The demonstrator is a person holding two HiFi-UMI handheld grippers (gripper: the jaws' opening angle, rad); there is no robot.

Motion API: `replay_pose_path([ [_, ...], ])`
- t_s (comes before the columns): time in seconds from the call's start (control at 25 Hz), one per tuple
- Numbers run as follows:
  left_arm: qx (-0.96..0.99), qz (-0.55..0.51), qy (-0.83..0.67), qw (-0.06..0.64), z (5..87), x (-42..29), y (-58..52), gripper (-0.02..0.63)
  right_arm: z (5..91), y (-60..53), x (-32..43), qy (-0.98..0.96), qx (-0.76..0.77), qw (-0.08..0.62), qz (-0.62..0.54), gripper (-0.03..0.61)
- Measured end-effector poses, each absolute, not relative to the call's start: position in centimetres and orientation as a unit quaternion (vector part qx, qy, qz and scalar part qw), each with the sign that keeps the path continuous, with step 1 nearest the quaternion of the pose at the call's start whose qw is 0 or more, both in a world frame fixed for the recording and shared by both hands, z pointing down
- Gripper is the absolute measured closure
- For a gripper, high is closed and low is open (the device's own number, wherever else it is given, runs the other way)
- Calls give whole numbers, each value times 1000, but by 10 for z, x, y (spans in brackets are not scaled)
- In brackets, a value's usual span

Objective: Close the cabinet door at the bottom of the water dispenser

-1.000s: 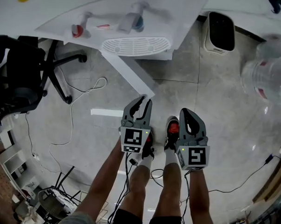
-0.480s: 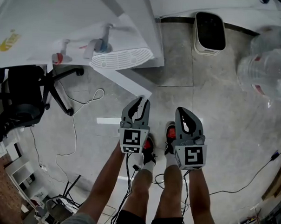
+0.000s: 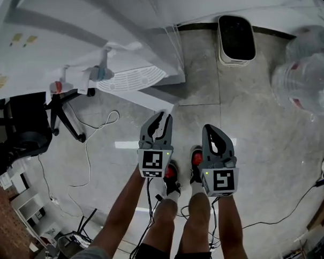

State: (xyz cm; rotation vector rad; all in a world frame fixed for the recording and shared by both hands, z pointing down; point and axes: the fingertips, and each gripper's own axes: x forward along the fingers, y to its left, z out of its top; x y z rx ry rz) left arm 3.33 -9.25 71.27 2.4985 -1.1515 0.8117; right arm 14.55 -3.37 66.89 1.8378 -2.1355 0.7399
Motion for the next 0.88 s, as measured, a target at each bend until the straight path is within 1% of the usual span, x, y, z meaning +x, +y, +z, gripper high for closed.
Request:
replay_pose_path([
  [0.88, 864, 264, -413, 112, 715, 70, -139, 518, 675, -74, 182, -719, 646, 80, 245, 563],
])
